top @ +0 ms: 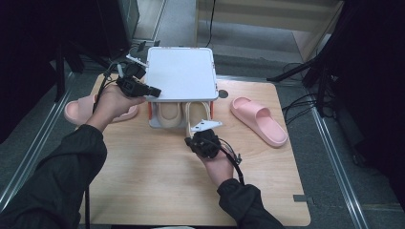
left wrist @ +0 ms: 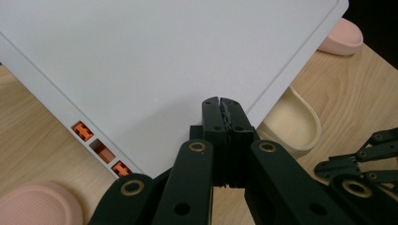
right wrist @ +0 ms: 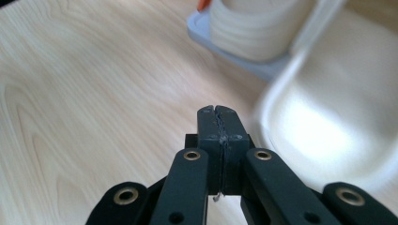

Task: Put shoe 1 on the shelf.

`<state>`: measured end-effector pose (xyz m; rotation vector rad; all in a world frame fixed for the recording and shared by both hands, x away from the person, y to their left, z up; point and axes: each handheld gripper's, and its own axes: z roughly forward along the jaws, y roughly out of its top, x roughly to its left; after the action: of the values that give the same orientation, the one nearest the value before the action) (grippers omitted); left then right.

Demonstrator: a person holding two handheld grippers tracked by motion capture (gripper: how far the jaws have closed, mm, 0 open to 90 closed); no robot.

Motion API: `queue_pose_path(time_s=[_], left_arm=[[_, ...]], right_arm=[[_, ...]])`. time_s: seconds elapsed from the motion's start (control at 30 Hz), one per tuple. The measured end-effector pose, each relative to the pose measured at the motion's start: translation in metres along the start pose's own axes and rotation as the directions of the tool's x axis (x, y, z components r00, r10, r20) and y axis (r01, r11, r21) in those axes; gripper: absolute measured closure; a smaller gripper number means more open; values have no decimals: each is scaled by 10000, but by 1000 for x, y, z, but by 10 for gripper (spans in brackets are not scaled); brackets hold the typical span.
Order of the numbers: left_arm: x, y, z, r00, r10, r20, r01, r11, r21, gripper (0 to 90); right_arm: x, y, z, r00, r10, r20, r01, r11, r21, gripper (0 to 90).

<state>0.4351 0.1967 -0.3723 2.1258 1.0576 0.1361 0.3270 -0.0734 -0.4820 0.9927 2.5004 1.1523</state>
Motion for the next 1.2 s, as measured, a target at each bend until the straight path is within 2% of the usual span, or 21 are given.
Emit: queue_pose_path(time_s=[0.03, 0.17, 0.27, 0.33, 0.4, 0.57, 0.63, 0.8, 1.03, 1.2], left_arm=[[0, 0, 0, 10000, 0, 0, 0, 10000, 0, 895], [-1, 0, 0, 10000, -5, -11, 5, 10000, 11, 895], [-2, 0, 0, 9999, 98, -135, -97, 10000, 15, 895], [-3, 0, 0, 9996, 141, -231, -142, 9999, -2, 895], [-3, 0, 0, 9998, 65, -195, -65, 10000, 17, 896], [-2, 0, 0, 9999, -57, -96, 57, 10000, 51, 895], [-1, 0, 0, 9999, -106, -19, 106, 9999, 26, 895], [0, 0, 0, 10000, -80, -22, 80, 10000, 18, 895], [-1, 0, 0, 9999, -126, -31, 126, 9999, -2, 895], [0, 0, 0, 9999, -102, -18, 103, 9999, 51, 895]], right_arm=[[0, 0, 0, 10000, 0, 0, 0, 10000, 0, 900], [-10, -20, -15, 9991, -197, 375, 190, 9997, 173, 880], [-14, -30, -22, 9939, -794, 763, 789, 9968, 91, 889], [-21, -35, -23, 9967, -424, 688, 395, 9983, 418, 900], [-25, -39, -21, 9972, -250, 710, 209, 9981, 573, 900], [-35, -37, -9, 9950, 81, 1000, -152, 9974, 706, 900], [-39, -34, -4, 9957, 273, 888, -322, 9980, 538, 900], [-45, -24, 9, 9904, 853, 1091, -907, 9948, 461, 900], [-57, -7, 24, 9855, 1143, 1257, -1188, 9925, 284, 900], [-65, -1, 32, 9807, 1378, 1384, -1407, 9900, 117, 900]])
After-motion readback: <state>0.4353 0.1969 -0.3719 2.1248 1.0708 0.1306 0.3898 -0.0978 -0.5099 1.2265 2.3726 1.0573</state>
